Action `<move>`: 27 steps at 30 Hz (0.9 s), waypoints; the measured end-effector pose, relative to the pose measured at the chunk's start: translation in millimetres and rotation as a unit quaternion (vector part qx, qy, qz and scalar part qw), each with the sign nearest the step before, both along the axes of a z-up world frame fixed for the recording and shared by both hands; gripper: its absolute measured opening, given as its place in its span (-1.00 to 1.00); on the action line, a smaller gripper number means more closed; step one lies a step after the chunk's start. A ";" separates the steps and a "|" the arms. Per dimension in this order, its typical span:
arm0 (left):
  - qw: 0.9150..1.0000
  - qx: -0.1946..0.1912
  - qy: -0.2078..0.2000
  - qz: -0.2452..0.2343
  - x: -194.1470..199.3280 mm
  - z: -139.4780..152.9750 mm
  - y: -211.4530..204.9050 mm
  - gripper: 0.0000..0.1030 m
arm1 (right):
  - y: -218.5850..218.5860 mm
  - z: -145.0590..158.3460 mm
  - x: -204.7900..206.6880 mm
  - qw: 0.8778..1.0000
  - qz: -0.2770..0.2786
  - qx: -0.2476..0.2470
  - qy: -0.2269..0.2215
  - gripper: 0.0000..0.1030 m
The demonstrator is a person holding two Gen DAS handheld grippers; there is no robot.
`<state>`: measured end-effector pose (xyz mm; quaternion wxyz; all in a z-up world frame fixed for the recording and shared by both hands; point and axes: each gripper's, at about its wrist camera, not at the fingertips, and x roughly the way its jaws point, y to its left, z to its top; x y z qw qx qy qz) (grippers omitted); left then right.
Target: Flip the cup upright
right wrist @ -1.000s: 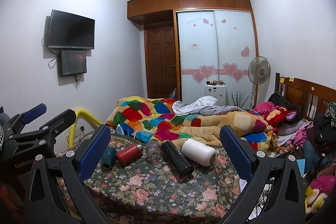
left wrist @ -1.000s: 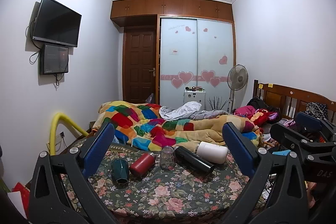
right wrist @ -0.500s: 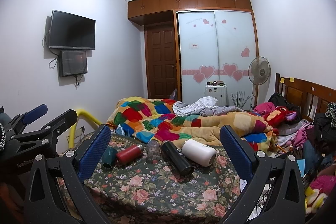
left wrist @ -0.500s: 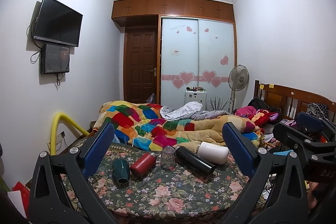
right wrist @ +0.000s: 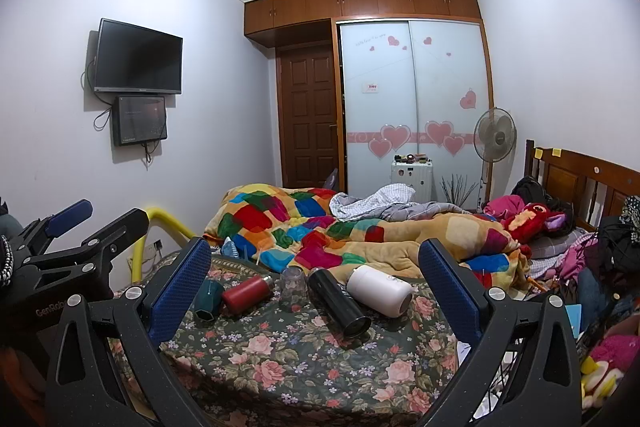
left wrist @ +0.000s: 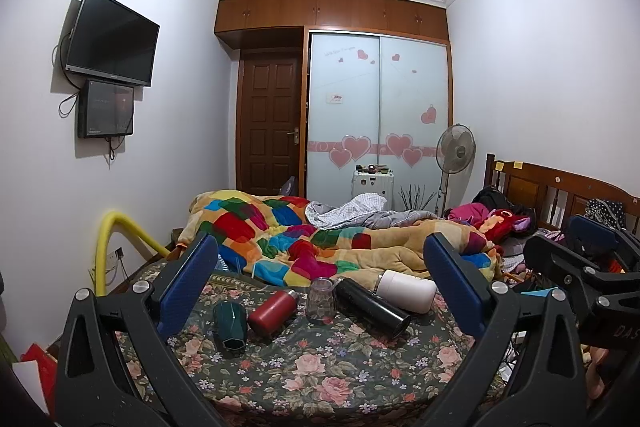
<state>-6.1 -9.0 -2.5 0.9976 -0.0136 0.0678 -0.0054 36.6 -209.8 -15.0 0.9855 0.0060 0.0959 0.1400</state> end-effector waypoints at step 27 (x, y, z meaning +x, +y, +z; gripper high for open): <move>1.000 -0.007 0.023 0.008 26.0 -8.8 2.7 1.00 | 7.4 -11.3 23.2 0.999 0.008 -0.009 0.030 1.00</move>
